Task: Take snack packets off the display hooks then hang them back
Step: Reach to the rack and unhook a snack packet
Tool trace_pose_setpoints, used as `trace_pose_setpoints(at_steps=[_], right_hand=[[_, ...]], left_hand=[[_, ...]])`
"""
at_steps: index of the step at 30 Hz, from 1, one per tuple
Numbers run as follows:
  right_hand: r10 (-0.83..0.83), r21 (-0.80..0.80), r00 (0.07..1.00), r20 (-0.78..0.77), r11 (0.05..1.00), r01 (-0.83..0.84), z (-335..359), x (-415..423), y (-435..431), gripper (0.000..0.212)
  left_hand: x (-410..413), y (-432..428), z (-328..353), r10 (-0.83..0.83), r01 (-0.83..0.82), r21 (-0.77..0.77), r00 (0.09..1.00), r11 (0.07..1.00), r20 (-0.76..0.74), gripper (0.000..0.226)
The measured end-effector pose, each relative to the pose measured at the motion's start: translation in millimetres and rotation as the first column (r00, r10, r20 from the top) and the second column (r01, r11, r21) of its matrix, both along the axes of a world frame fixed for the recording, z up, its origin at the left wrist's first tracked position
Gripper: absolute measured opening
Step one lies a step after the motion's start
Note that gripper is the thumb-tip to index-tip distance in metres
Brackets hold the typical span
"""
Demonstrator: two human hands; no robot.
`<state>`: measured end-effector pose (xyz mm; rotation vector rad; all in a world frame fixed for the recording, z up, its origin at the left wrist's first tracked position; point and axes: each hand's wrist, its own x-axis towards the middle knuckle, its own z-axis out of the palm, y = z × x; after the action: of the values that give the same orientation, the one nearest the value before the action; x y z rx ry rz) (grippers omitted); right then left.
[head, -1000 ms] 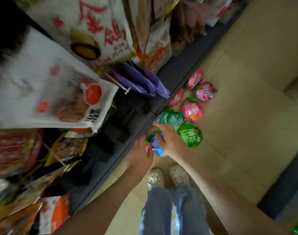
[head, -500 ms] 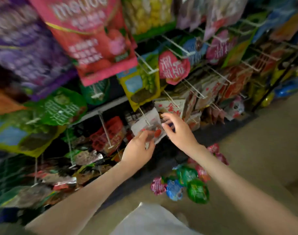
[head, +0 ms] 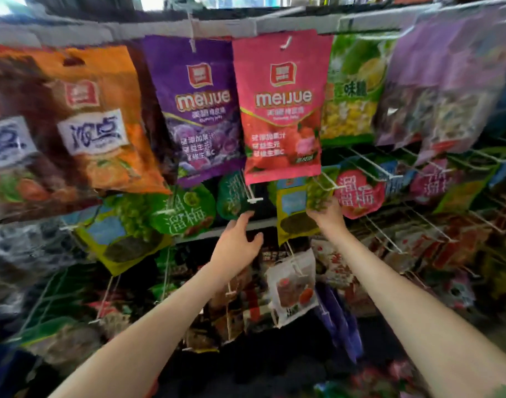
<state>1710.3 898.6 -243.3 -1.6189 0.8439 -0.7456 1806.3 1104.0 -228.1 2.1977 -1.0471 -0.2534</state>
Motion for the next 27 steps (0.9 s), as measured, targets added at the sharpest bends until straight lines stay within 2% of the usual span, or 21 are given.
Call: trace_pose_setpoints(at_steps=[3, 4, 6, 9, 13, 15, 17, 18, 20, 21, 24, 27], right_hand=[[-0.051, -0.023, 0.998, -0.035, 0.998, 0.051, -29, 10, -57, 0.078], [-0.055, -0.019, 0.998, -0.04, 0.998, 0.054, -37, 14, -74, 0.085], [-0.075, -0.001, 0.995, -0.058, 0.997, 0.075, -25, 13, -70, 0.085], [-0.053, 0.039, 0.994, -0.095, 0.998, 0.057, -20, 16, -70, 0.069], [-0.011, 0.126, 0.999, -0.044, 0.992, 0.017, -22, 16, -74, 0.055], [-0.03, 0.104, 0.999, 0.037, 0.994, 0.026, -15, 17, -78, 0.07], [-0.035, -0.04, 0.997, 0.068, 0.998, 0.037, -2, 21, -83, 0.089], [-0.026, -0.144, 1.0, 0.012, 0.989, 0.028, 4, 24, -85, 0.091], [-0.029, -0.335, 0.984, -0.177, 0.942, -0.032, 8, 30, -87, 0.078], [-0.055, -0.403, 0.973, -0.225, 0.914, -0.042, 8, 32, -88, 0.067], [-0.198, -0.563, 0.97, -0.139, 0.822, 0.087, 2, 35, -89, 0.032], [-0.212, -0.554, 0.977, -0.034, 0.817, 0.158, 3, 23, -85, 0.025]], left_hand=[[7, -12, -20, -0.05, 0.05, -0.014, 0.998, 0.999, 0.023, 0.059], [8, -16, -25, -0.058, 0.058, -0.022, 0.998, 0.998, 0.016, 0.06], [9, -20, -33, -0.06, 0.06, -0.025, 0.998, 0.998, 0.003, 0.063], [8, -23, -38, -0.049, 0.049, -0.009, 0.999, 0.999, 0.016, 0.065], [4, -25, -33, -0.034, 0.034, -0.007, 0.999, 0.999, -0.005, 0.066], [2, -25, -28, -0.03, 0.03, -0.007, 1.0, 1.0, -0.011, 0.066], [0, -26, -22, -0.032, 0.032, -0.004, 0.999, 0.999, -0.009, 0.066], [1, -27, -19, -0.031, 0.031, -0.001, 1.0, 1.0, -0.005, 0.067], [2, -31, -14, -0.027, 0.027, 0.008, 1.0, 1.0, 0.01, 0.068], [1, -34, -12, -0.027, 0.026, 0.012, 1.0, 1.0, 0.017, 0.069], [-5, -43, -8, -0.034, 0.034, 0.013, 0.999, 0.999, 0.019, 0.069], [-13, -49, -6, -0.039, 0.038, 0.011, 0.999, 0.999, 0.02, 0.067]])
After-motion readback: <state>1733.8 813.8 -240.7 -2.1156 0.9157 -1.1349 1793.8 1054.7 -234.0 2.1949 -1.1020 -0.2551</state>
